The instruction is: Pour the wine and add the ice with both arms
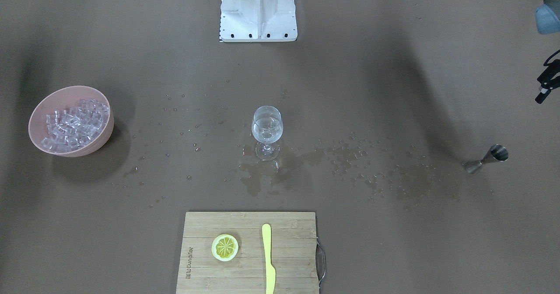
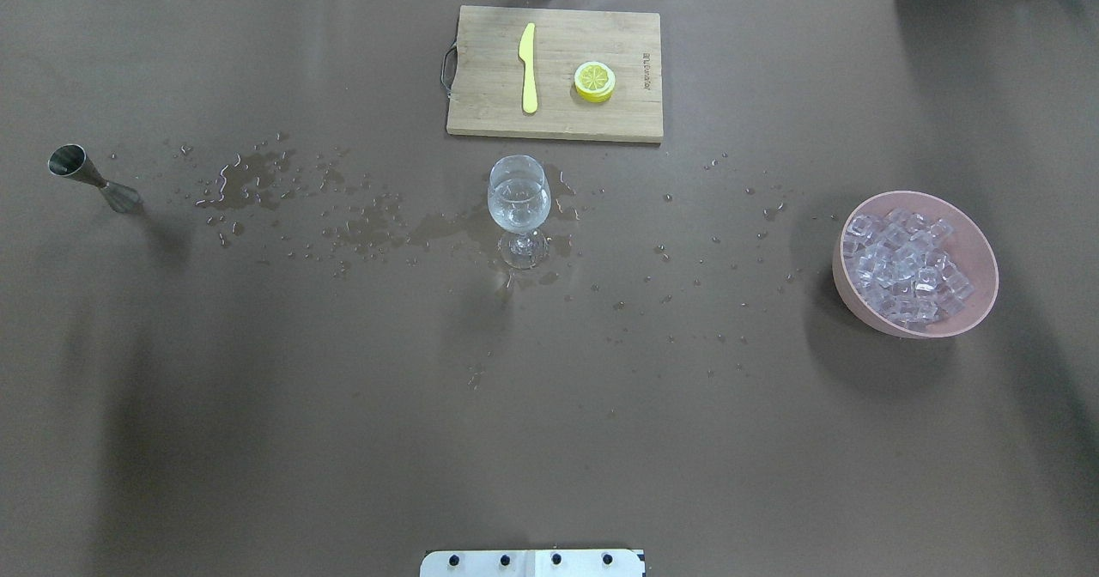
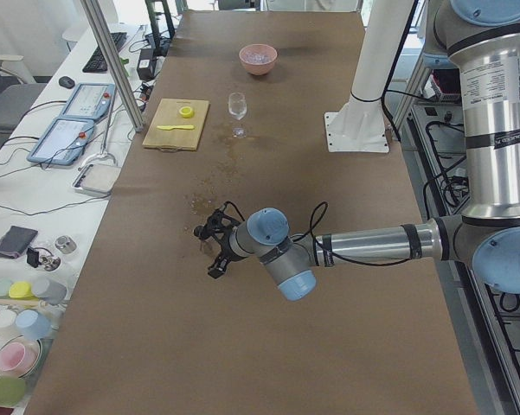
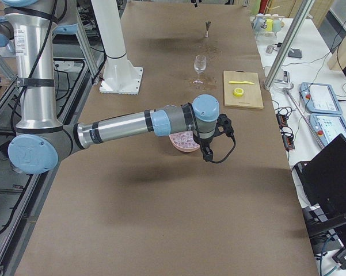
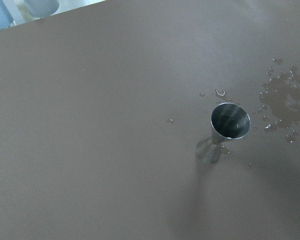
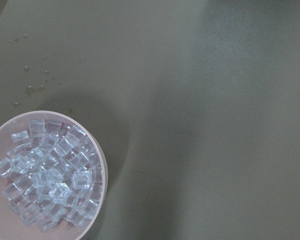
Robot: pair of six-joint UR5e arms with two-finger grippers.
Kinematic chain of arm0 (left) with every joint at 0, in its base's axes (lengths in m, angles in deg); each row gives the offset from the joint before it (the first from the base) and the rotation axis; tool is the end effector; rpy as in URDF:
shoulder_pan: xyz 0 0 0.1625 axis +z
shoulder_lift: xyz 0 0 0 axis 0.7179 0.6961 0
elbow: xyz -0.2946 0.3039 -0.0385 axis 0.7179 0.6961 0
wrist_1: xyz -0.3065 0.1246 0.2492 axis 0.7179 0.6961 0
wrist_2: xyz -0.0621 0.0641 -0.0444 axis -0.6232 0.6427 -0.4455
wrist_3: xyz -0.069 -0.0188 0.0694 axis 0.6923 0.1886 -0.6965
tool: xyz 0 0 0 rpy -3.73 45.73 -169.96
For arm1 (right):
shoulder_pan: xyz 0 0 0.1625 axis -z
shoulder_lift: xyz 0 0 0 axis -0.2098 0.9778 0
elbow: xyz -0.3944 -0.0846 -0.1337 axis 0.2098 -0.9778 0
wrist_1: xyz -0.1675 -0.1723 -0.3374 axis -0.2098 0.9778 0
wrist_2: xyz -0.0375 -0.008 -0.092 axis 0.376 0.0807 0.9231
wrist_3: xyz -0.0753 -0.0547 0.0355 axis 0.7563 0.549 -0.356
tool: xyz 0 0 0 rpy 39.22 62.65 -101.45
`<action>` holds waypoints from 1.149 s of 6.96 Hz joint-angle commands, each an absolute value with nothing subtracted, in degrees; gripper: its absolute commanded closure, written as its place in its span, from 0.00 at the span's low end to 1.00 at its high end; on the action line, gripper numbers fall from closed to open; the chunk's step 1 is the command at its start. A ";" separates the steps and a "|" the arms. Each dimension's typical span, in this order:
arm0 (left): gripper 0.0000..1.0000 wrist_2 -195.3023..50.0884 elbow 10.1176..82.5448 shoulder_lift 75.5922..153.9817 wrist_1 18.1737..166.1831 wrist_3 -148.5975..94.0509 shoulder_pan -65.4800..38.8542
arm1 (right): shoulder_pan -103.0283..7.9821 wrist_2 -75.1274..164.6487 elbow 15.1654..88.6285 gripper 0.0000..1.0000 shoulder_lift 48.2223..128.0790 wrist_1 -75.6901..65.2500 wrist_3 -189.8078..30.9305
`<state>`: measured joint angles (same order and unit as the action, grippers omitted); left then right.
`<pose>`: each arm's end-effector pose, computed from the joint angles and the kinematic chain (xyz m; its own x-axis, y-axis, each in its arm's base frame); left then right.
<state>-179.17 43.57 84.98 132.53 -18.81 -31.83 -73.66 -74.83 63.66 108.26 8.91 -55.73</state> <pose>0.0214 -0.4353 0.6264 0.6570 0.3829 -0.6494 0.1474 0.7796 0.6087 0.0178 -0.4937 0.5225 0.5778 -0.3544 0.7352 0.1451 0.9310 0.3348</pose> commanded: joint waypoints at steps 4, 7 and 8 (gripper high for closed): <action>0.03 -153.61 42.55 85.08 140.78 -3.89 -13.93 | -73.58 -74.95 63.58 0.00 108.26 9.00 -55.73; 0.03 -144.09 40.72 87.01 143.50 3.96 -5.55 | -73.58 -74.95 62.97 0.00 108.17 9.00 -55.73; 0.03 -141.97 38.27 88.76 143.68 4.57 -5.53 | -73.58 -74.95 62.79 0.00 108.17 8.91 -55.73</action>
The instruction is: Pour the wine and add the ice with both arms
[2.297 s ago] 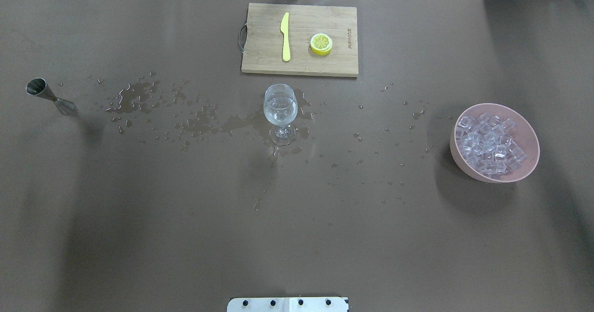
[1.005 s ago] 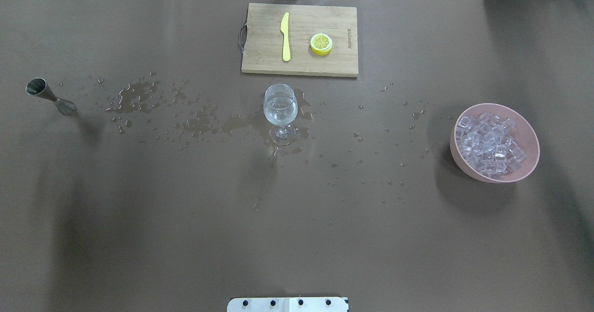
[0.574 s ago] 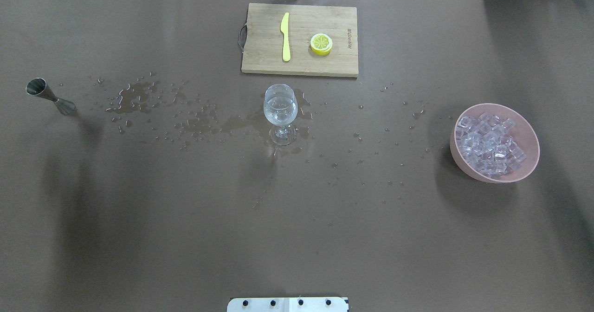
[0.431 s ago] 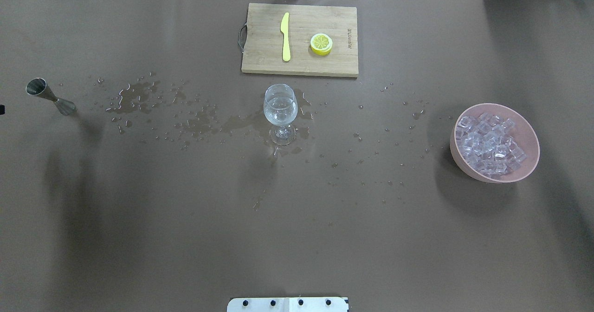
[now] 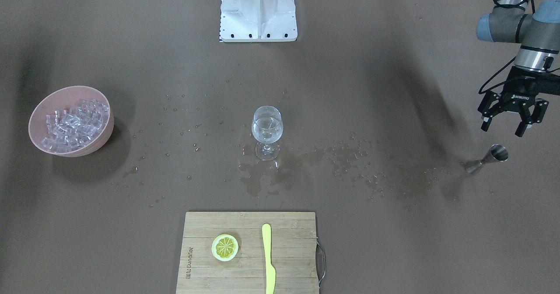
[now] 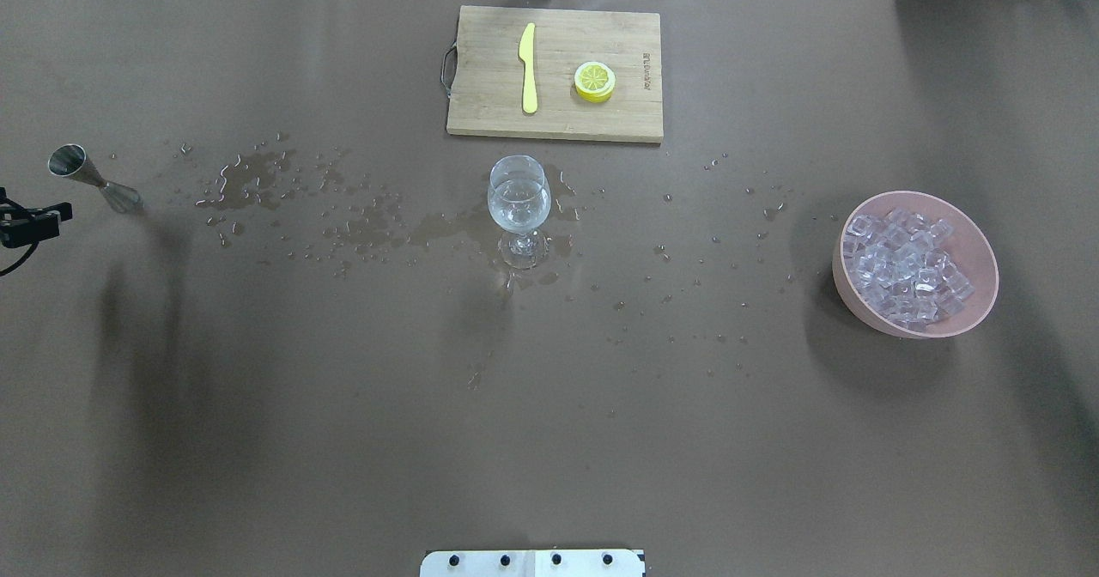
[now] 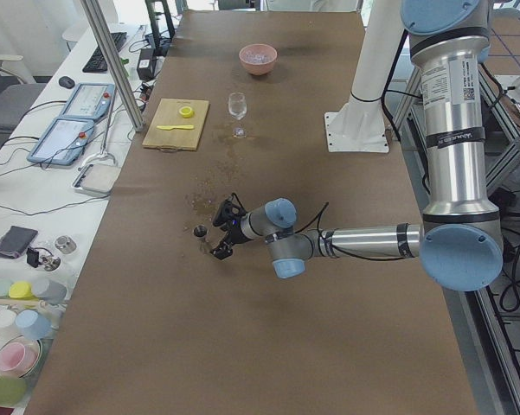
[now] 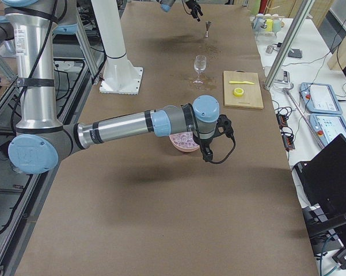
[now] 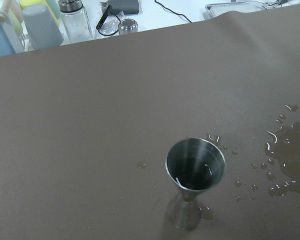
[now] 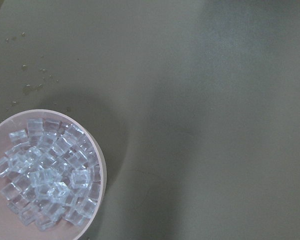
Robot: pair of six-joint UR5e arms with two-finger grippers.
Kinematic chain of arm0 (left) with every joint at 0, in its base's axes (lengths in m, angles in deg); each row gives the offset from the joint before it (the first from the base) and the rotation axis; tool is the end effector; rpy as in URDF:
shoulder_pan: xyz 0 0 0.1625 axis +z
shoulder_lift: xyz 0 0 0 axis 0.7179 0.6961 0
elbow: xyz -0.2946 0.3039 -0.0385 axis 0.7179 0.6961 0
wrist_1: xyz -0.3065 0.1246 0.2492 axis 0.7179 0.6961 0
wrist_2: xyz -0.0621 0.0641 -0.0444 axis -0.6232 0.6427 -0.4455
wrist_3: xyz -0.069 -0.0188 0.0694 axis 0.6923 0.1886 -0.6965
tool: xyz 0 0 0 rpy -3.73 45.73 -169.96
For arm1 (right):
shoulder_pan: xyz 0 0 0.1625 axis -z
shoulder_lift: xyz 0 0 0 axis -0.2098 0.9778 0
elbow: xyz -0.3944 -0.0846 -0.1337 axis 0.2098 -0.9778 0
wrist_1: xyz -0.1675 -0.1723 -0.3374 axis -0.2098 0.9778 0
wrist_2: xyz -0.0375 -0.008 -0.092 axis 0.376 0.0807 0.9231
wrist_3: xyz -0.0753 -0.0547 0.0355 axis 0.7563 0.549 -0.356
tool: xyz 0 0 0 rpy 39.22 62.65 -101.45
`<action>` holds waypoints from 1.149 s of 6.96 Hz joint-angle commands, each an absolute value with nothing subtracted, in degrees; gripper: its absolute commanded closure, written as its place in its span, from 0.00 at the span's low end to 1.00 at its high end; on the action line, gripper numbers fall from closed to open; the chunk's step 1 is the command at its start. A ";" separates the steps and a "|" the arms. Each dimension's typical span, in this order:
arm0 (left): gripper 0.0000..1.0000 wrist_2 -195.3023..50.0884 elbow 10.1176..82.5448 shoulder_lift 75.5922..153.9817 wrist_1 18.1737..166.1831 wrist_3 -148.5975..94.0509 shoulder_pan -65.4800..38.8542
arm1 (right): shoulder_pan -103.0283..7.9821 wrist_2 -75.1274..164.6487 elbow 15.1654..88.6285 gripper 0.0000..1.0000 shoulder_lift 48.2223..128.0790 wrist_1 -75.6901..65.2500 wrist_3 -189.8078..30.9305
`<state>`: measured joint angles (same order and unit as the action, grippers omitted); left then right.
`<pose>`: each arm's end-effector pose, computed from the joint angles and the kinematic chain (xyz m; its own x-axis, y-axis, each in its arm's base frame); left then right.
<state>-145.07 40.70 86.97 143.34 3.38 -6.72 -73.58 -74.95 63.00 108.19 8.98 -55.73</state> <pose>0.1755 -0.4374 0.6232 0.7156 0.2176 -0.6638 0.3536 0.7067 0.6129 0.0169 -0.4948 0.5275 0.5763 -0.3470 0.7399 0.1465 0.9346 0.3241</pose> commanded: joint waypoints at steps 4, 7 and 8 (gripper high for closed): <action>0.03 -136.87 34.47 92.20 145.53 11.60 -4.75 | -73.58 -74.95 62.79 0.00 108.08 8.91 -55.73; 0.05 -129.82 32.53 94.31 145.70 13.37 0.18 | -73.58 -74.95 62.79 0.00 108.08 8.91 -55.73; 0.05 -129.82 31.57 94.49 145.70 13.28 0.18 | -73.58 -74.95 62.79 0.00 108.08 8.91 -55.73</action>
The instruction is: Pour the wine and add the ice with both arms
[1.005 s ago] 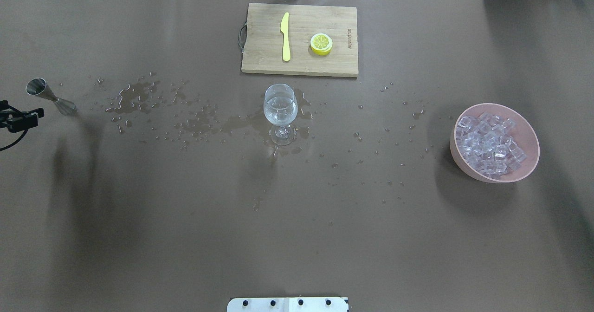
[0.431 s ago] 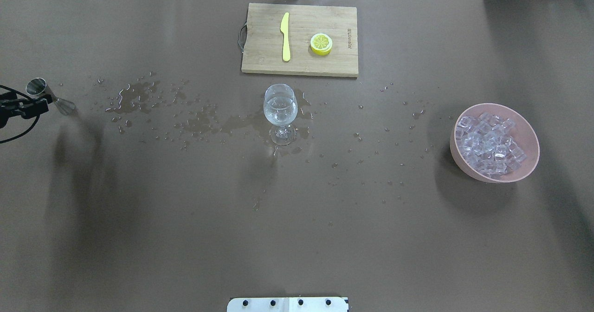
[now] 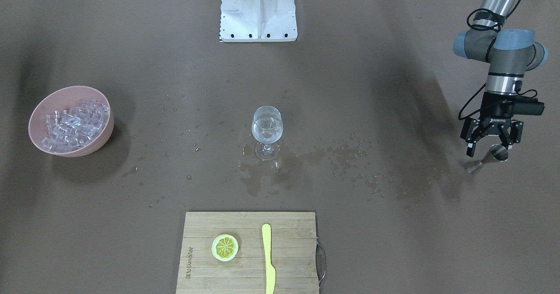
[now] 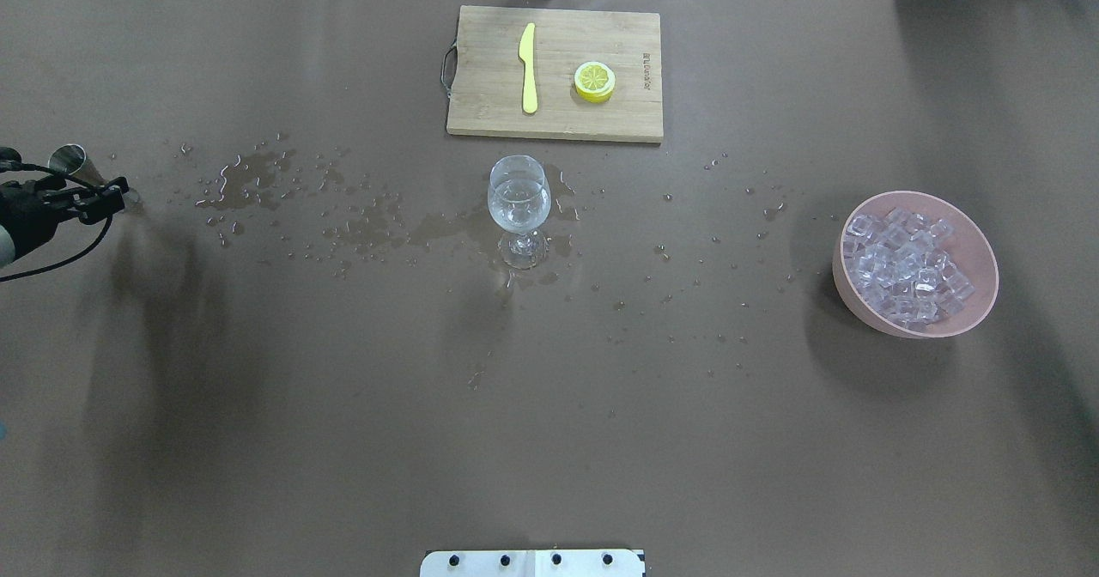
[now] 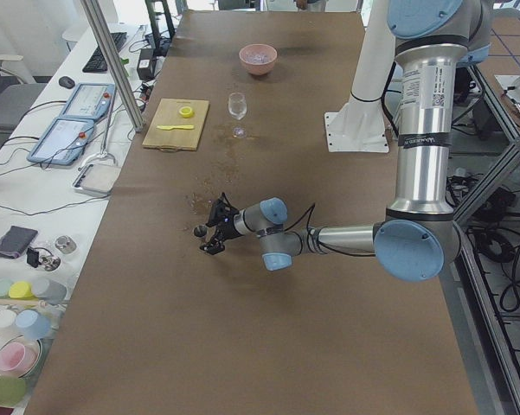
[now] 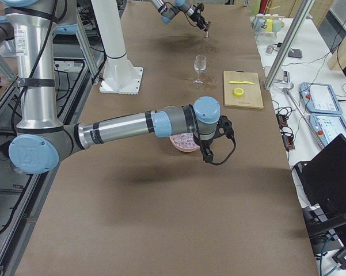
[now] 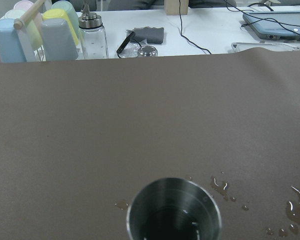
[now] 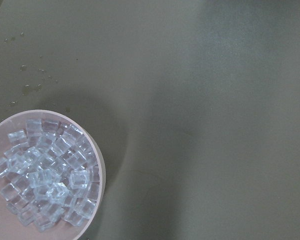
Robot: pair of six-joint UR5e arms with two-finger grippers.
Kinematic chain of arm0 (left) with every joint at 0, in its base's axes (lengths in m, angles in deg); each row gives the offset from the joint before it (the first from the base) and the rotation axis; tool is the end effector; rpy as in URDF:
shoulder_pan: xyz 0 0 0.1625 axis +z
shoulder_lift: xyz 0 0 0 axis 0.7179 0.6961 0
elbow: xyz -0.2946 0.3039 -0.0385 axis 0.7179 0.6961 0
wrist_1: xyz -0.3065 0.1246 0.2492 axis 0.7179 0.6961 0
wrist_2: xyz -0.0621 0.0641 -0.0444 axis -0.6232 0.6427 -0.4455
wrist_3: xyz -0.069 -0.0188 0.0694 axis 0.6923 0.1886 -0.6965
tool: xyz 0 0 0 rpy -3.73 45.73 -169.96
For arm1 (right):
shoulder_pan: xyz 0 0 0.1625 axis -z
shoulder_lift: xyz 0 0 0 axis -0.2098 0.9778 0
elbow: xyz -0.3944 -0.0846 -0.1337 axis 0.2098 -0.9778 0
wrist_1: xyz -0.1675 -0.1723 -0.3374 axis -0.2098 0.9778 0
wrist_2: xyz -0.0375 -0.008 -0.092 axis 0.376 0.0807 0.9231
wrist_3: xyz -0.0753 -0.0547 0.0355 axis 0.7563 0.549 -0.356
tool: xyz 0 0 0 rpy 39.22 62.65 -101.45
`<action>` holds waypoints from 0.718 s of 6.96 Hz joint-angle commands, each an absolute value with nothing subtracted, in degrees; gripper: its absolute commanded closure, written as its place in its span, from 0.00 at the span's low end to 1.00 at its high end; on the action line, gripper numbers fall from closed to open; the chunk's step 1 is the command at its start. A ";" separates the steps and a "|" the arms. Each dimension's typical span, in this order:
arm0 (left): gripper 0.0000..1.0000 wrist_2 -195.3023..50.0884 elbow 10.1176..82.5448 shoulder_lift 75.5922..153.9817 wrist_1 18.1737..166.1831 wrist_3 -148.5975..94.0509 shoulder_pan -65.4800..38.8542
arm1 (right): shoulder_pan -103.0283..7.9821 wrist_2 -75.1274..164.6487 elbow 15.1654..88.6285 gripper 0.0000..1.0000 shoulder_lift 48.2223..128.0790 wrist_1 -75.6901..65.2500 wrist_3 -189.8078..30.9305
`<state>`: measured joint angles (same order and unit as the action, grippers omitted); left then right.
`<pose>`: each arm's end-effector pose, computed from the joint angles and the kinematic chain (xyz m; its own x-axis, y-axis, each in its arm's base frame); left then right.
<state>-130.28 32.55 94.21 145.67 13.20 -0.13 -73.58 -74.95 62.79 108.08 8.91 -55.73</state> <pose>0.2404 -0.4678 0.6297 0.7034 0.0784 -0.7065 0.5165 0.6264 0.5838 0.0168 -0.4958 0.5282 0.5763 -0.3466 0.7401 0.1465 0.9348 0.3236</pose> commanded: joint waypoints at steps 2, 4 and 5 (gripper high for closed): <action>0.05 -128.26 30.17 95.45 145.62 13.28 0.18 | -73.58 -74.95 62.61 0.00 108.08 8.91 -55.73; 0.06 -127.45 28.49 97.21 145.53 13.28 0.18 | -73.58 -74.95 62.61 0.00 108.08 8.91 -55.73; 0.06 -127.36 28.31 97.30 145.53 13.28 0.18 | -73.58 -74.95 62.70 0.00 108.08 8.91 -55.73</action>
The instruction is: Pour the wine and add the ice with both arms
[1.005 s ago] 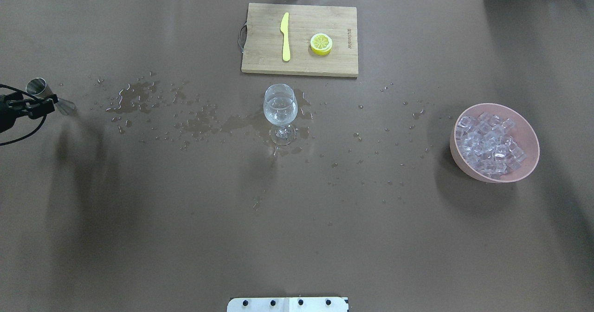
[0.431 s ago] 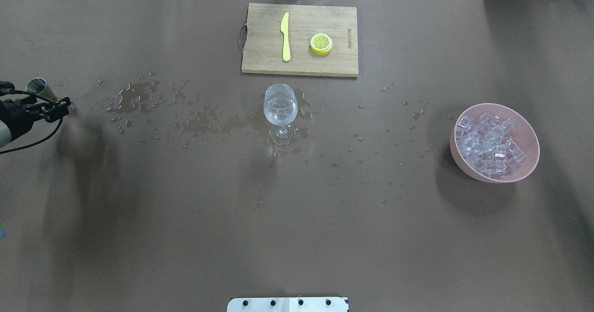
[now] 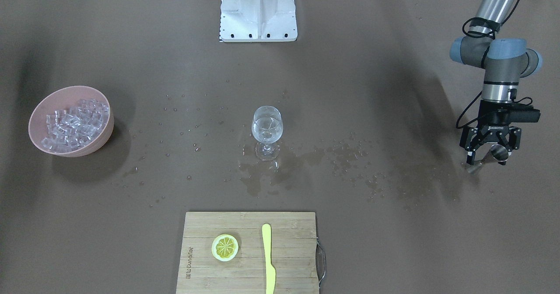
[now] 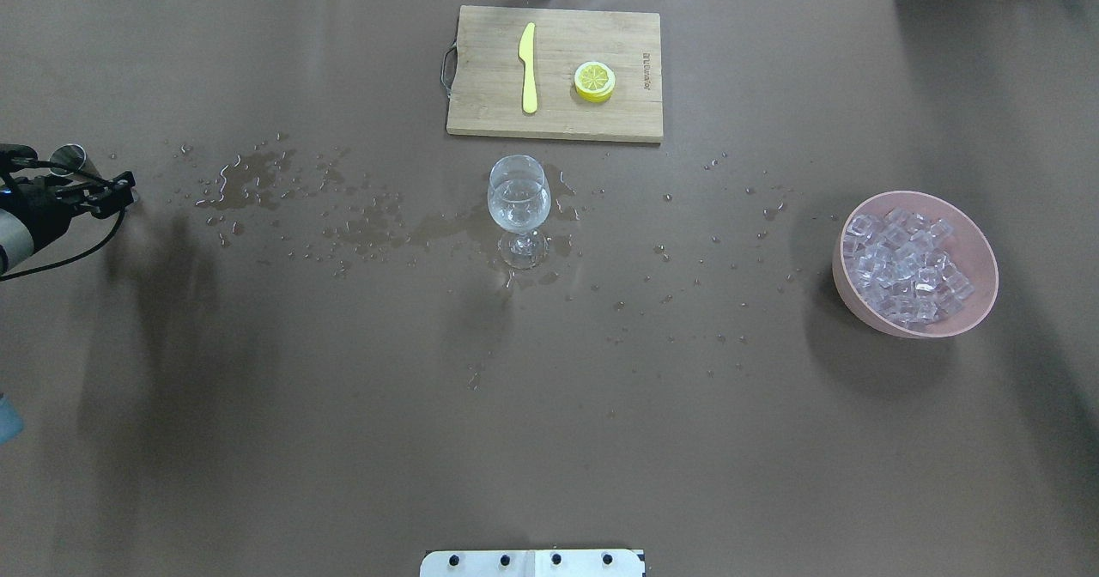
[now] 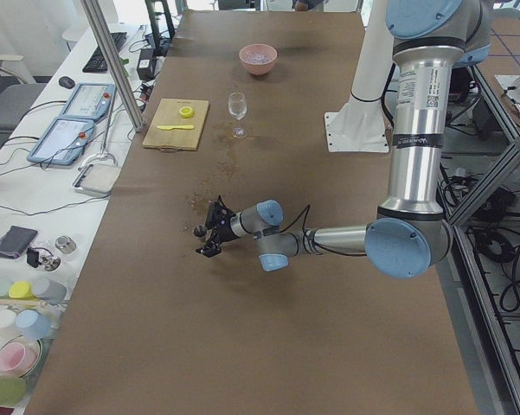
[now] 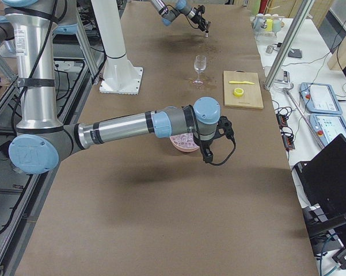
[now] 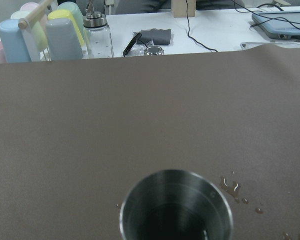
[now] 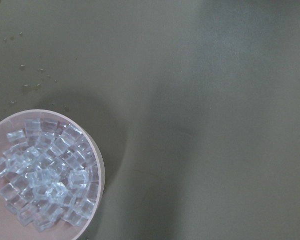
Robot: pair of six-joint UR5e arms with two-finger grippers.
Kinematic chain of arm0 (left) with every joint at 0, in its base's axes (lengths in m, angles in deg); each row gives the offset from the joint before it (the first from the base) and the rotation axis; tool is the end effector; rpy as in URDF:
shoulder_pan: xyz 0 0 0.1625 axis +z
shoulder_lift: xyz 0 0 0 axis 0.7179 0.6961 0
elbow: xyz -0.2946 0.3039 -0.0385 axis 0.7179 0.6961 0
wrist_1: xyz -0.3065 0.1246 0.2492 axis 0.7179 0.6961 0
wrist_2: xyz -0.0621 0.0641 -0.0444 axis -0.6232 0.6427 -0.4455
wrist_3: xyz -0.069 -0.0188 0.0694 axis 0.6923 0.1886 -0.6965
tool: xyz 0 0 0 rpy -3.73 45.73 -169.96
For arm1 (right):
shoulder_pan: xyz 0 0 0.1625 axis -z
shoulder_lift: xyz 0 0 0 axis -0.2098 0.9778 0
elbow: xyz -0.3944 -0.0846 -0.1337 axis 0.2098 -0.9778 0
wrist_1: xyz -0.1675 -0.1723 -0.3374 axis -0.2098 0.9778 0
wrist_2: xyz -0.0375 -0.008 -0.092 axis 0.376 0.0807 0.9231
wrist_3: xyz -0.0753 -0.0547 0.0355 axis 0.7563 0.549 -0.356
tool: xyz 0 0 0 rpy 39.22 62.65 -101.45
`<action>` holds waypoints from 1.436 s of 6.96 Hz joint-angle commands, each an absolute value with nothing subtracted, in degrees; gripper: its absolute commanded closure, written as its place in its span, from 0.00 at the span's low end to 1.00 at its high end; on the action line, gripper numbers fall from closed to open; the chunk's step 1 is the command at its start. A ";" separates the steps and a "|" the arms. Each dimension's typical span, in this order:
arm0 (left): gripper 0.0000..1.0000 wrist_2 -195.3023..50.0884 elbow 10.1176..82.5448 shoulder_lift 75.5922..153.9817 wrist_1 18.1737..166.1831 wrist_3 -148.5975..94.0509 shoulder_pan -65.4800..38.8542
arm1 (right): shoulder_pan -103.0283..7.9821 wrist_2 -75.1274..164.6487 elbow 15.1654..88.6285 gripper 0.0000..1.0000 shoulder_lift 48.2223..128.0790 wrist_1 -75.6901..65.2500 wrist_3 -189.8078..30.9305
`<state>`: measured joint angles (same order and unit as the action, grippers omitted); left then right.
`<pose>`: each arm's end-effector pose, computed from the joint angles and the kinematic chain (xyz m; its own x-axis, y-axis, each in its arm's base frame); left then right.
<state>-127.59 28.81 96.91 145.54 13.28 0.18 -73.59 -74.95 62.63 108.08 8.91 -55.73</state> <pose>0.2525 -0.4828 0.6387 0.7247 0.0502 -0.6872 0.5239 0.6077 0.5969 0.0169 -0.4959 0.5296 0.5766 -0.3444 0.7409 0.1464 0.9357 0.3210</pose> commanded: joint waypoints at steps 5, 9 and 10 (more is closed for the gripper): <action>0.23 -127.36 26.82 98.44 145.44 13.28 0.27 | -73.58 -74.95 62.70 0.00 108.08 8.91 -55.73; 1.00 -127.36 28.65 98.36 145.35 12.84 0.18 | -73.58 -74.95 62.70 0.00 108.08 8.91 -55.73; 1.00 -127.45 32.58 98.88 143.87 12.75 0.18 | -73.58 -74.95 62.70 0.00 108.08 8.91 -55.73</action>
<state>-127.23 29.36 98.50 144.96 12.94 0.18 -73.58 -74.95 62.70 108.08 8.91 -55.73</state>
